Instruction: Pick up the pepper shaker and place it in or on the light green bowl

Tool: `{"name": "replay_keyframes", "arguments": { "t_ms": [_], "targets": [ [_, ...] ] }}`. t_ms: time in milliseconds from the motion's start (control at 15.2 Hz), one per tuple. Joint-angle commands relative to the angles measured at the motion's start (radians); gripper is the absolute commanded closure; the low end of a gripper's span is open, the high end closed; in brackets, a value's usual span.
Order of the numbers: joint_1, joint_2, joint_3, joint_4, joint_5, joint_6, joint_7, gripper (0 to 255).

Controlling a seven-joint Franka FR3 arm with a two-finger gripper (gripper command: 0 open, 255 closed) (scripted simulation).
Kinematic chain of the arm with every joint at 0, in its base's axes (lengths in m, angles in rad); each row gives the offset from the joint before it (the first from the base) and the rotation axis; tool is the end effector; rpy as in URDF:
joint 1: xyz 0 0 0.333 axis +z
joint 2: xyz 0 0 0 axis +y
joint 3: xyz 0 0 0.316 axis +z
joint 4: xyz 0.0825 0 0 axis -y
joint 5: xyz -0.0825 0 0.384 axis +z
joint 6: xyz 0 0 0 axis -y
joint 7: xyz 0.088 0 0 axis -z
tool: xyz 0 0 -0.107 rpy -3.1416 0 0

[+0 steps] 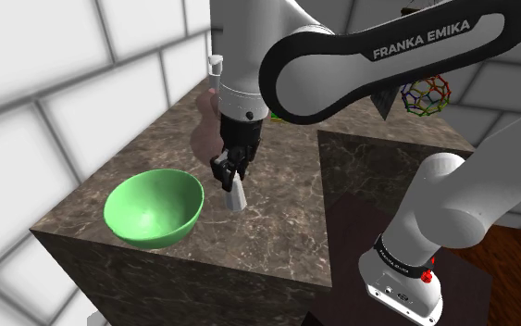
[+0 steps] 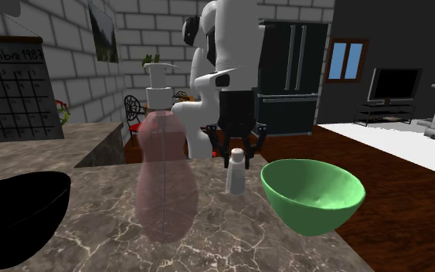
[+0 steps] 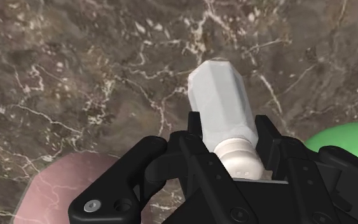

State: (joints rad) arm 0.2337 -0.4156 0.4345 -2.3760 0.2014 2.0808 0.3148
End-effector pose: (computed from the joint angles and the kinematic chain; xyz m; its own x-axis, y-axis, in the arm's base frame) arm 0.3341 0.2888 0.4721 0.9690 0.2326 0.0834 0.2366 -0.9708 -0.0409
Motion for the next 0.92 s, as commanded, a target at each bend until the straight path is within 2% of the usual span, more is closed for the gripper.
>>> {"name": "replay_keyframes", "arguments": {
  "t_ms": [0,858],
  "targets": [
    [0.000,-0.007,-0.003,0.018,-0.001,-0.025,0.001,255],
    [-0.006,-0.031,-0.029,0.173,-0.013,-0.203,0.004,255]
  ]
}}
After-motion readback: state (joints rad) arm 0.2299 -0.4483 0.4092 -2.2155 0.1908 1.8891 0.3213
